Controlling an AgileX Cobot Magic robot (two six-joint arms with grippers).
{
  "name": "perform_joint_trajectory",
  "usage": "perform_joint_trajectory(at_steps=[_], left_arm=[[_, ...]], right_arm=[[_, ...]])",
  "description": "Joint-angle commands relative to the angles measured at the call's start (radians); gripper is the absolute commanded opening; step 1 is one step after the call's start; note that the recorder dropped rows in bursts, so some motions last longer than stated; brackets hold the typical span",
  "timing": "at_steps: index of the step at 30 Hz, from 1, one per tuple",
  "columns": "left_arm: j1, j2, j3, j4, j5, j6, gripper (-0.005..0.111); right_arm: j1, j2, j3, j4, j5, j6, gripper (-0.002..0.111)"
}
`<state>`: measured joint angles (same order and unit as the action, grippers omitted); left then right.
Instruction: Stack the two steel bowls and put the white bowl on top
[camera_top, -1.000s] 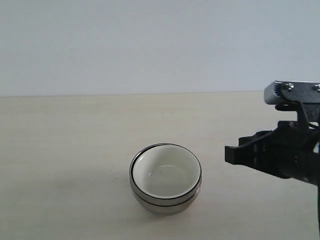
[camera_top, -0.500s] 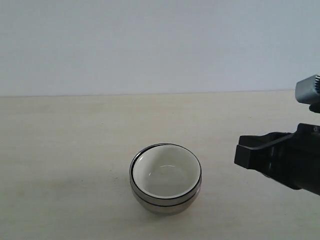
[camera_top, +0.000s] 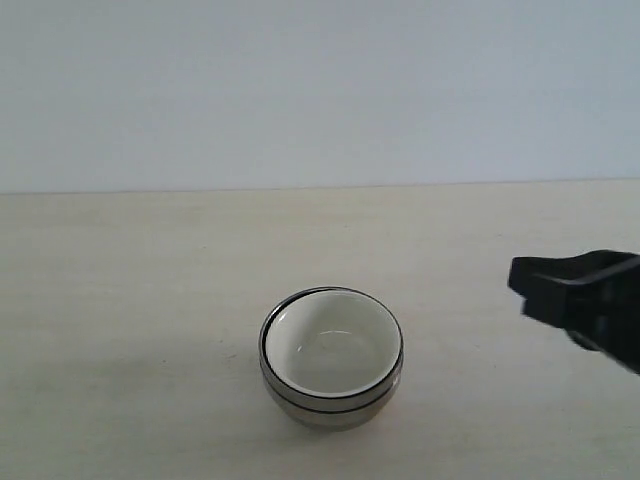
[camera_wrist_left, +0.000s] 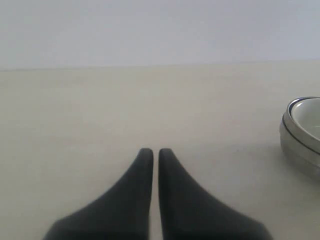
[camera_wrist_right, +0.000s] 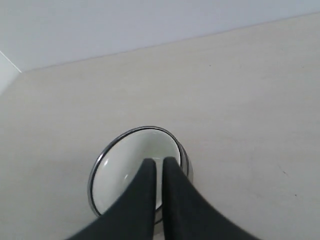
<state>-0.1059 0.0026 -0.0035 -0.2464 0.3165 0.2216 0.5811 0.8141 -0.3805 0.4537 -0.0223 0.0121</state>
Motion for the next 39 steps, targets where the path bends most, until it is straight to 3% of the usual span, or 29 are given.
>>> perform_joint_trajectory(at_steps=[1,9,15,20,26,39], left_arm=[[0.002,-0.003,0.004,0.001,-0.001,-0.006,0.004],[0.002,-0.003,0.004,0.001,-0.001,-0.006,0.004],[0.002,-0.003,0.004,0.001,-0.001,-0.006,0.004],[0.002,-0.003,0.004,0.001,-0.001,-0.006,0.004],[0.002,-0.003,0.004,0.001,-0.001,-0.006,0.004],[0.002,-0.003,0.004,0.001,-0.001,-0.006,0.004]], right_arm=[[-0.094,-0.279,0.002,-0.012,0.202,-0.028,0.0],[-0.317,-0.657,0.12,-0.019,0.229,-0.111,0.0],[-0.425,-0.77,0.289,0.006,0.177,-0.043,0.0],[-0.432,-0.814,0.38,0.01,0.022,0.068,0.0],[-0.432,-0.814,0.38,-0.022,0.029,-0.1,0.0],[-0.432,-0.814,0.38,-0.022,0.149,-0.156,0.0]])
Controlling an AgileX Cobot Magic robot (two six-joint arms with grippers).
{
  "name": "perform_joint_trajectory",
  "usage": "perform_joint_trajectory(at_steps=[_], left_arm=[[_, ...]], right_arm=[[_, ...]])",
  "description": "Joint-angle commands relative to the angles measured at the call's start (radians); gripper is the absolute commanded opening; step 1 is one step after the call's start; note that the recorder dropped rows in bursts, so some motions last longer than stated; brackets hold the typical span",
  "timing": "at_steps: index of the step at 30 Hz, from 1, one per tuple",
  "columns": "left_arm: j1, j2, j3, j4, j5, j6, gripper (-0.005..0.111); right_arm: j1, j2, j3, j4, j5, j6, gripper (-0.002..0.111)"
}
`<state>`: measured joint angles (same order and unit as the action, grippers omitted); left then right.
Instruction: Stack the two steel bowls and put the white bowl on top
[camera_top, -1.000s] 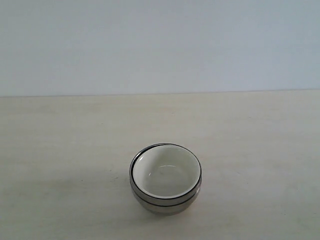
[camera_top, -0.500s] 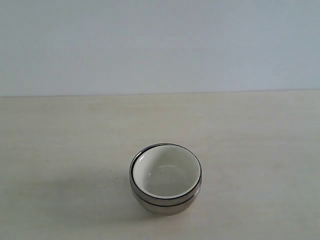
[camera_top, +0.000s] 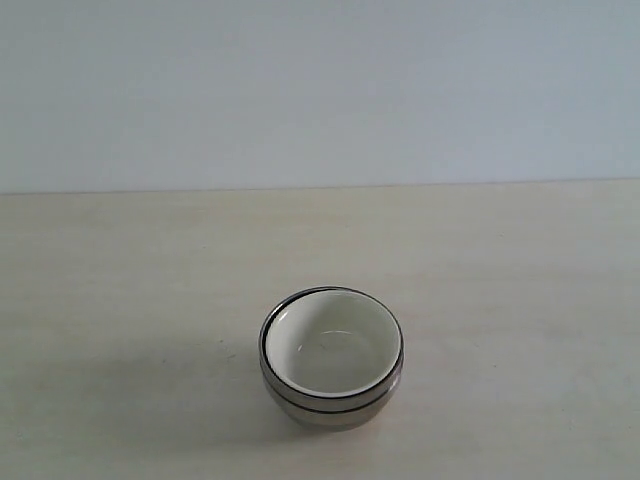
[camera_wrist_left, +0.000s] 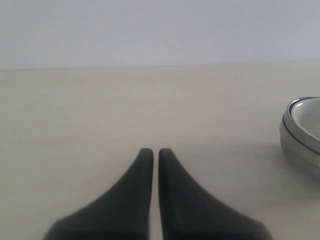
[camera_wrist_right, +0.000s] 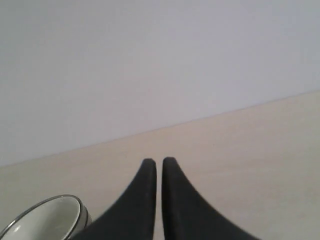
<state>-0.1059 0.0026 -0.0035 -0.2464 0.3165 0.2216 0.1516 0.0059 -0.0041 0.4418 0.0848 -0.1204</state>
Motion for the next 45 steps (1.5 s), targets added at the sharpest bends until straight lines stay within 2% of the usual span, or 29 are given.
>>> perform_joint_trajectory(at_steps=[1,5,8,12,15,45], left_arm=[[0.002,-0.003,0.004,0.001,-0.001,-0.006,0.004],[0.002,-0.003,0.004,0.001,-0.001,-0.006,0.004],[0.002,-0.003,0.004,0.001,-0.001,-0.006,0.004],[0.002,-0.003,0.004,0.001,-0.001,-0.006,0.004],[0.002,-0.003,0.004,0.001,-0.001,-0.006,0.004],[0.002,-0.003,0.004,0.001,-0.001,-0.006,0.004]], right_arm=[[-0.003,-0.006,0.004,-0.01,0.053,-0.028,0.0],[-0.003,-0.006,0.004,-0.015,0.118,-0.082,0.0],[-0.003,-0.006,0.004,-0.1,0.17,-0.076,0.0],[-0.003,-0.006,0.004,-0.381,0.235,0.18,0.0],[-0.003,-0.006,0.004,-0.499,0.235,0.328,0.0],[-0.003,-0.006,0.004,-0.496,0.238,0.313,0.0]])
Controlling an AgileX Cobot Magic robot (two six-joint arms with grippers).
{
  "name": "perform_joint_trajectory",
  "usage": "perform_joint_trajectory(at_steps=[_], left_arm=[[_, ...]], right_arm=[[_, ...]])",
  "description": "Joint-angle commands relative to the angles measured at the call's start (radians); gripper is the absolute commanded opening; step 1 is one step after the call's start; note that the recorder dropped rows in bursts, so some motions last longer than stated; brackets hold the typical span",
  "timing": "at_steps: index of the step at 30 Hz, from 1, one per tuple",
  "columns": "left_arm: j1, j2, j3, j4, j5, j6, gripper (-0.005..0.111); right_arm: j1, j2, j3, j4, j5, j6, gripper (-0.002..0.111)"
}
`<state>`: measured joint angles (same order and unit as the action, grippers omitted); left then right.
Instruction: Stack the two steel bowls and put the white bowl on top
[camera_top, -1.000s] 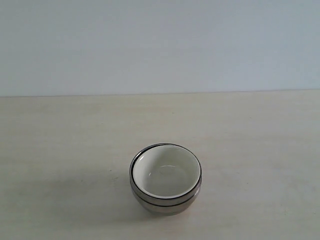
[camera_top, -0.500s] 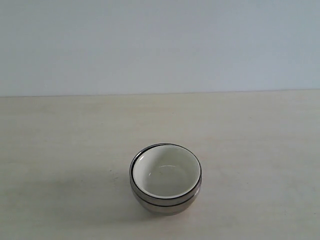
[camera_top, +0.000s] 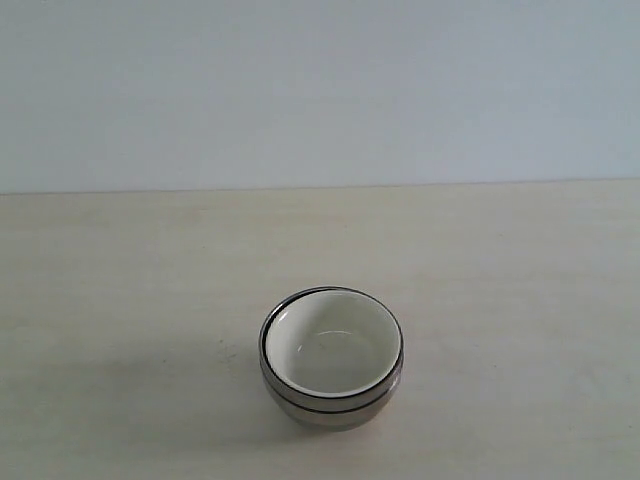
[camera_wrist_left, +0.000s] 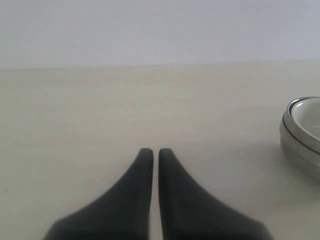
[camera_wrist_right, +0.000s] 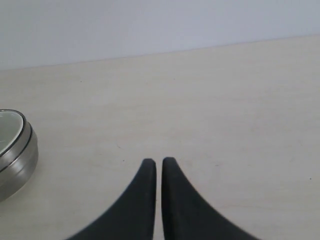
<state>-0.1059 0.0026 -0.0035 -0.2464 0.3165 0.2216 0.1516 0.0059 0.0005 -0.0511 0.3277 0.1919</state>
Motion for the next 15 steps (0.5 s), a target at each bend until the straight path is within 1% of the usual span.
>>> perform_joint_trajectory(at_steps=[1,15], left_arm=[[0.002,-0.003,0.004,0.001,-0.001,-0.006,0.004],[0.002,-0.003,0.004,0.001,-0.001,-0.006,0.004]], right_arm=[[-0.003,-0.006,0.0,-0.003,-0.005,0.001,0.0],[-0.003,-0.006,0.0,-0.003,-0.005,0.008,0.0]])
